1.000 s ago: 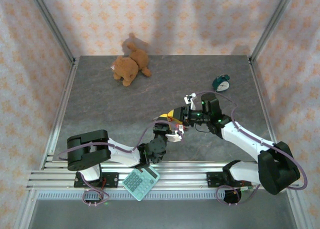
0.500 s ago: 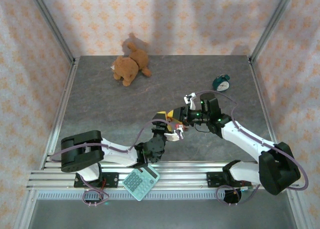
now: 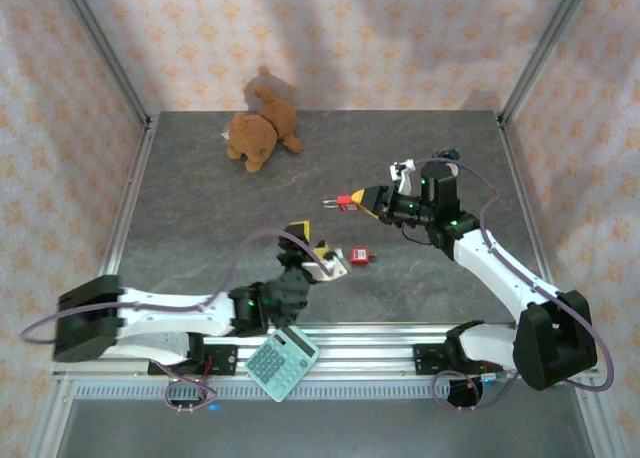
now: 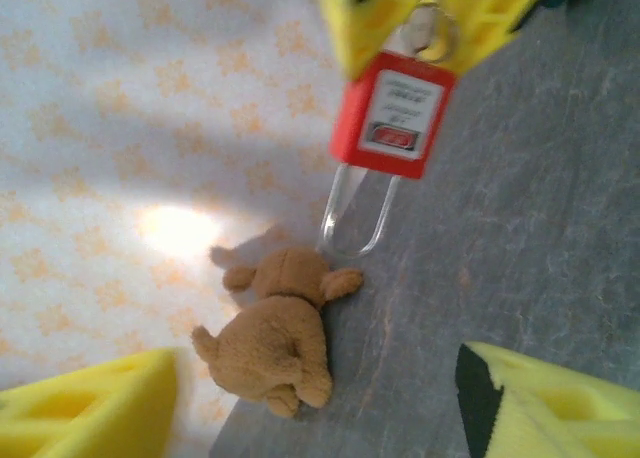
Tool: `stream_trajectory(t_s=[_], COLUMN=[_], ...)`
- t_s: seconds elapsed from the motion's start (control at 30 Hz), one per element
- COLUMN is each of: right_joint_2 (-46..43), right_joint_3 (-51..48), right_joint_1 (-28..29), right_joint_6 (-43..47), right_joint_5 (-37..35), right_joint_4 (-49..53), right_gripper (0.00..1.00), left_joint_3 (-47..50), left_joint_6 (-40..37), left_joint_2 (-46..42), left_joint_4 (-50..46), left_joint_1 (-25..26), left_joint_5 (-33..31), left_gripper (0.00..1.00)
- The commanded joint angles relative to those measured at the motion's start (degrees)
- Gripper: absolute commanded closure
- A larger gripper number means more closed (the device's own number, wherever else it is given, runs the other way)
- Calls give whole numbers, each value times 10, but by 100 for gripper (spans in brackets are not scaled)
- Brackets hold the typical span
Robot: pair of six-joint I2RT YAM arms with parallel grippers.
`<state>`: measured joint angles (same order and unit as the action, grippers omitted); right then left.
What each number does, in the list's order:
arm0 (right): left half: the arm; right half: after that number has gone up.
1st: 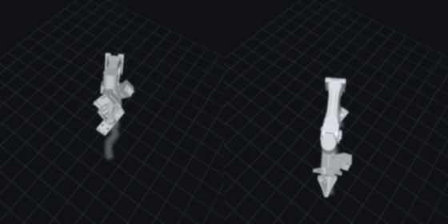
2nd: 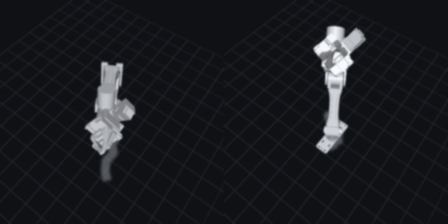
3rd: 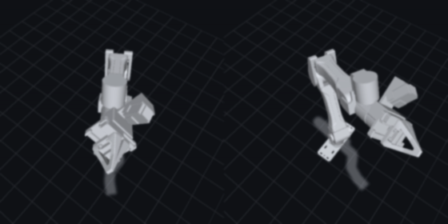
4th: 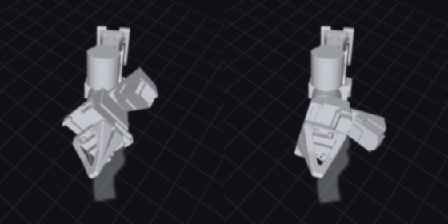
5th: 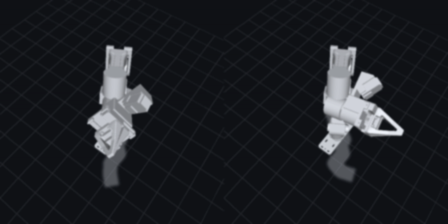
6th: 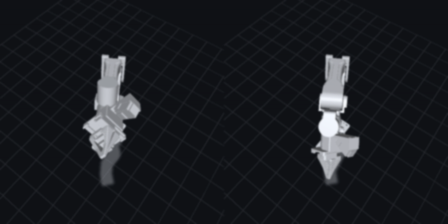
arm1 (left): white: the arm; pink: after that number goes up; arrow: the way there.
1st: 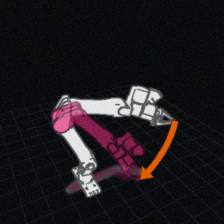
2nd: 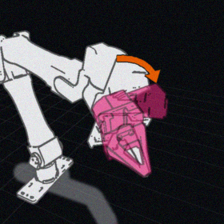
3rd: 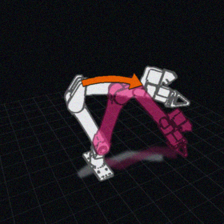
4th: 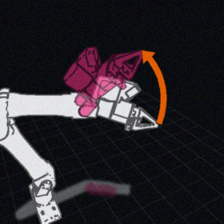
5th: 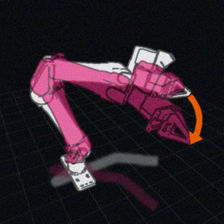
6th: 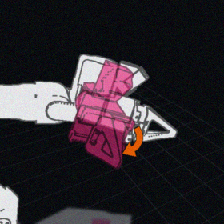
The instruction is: Unlock with the key
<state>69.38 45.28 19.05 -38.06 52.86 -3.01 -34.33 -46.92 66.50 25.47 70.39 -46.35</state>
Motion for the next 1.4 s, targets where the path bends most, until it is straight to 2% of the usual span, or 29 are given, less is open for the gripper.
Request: stream_trajectory(t_s=[0.0, 0.13, 0.3, 0.4, 0.6, 0.7, 0.8, 1.17, 1.37], right_joint_2=[-2, 0, 0, 0, -12, -29, -39, -48, 7], right_joint_3=[13, -5, -15, -22, -39, -45, -50, -52, -29], right_joint_1=[-3, -3, -4, 1, 11, 14, 15, 16, 16], right_joint_6=[24, 3, 0, 0, 9, 12, 14, 21, 61], right_joint_5=[-6, 2, 16, 22, 26, 26, 25, 25, -56], right_joint_4=[6, -28, -35, -35, -31, -25, -23, -12, 48], right_gripper=[74, 74, 74, 74, 74, 74, 74, 75, 77], left_joint_3=[-61, -77, -132, -164, -224, -255, -267, -261, -244], left_joint_6=[212, 232, 253, 242, 218, 202, 191, 161, 195], left_joint_2=[-84, -104, -54, -14, 58, 92, 112, 126, 132], left_joint_4=[-248, -272, -320, -334, -363, -396, -415, -417, -393], left_joint_1=[-81, -159, -230, -258, -307, -315, -318, -331, -335], left_joint_5=[175, 337, 497, 582, 711, 738, 753, 771, 722], left_gripper=[30, 30, 32, 34, 39, 49, 55, 58, 61])
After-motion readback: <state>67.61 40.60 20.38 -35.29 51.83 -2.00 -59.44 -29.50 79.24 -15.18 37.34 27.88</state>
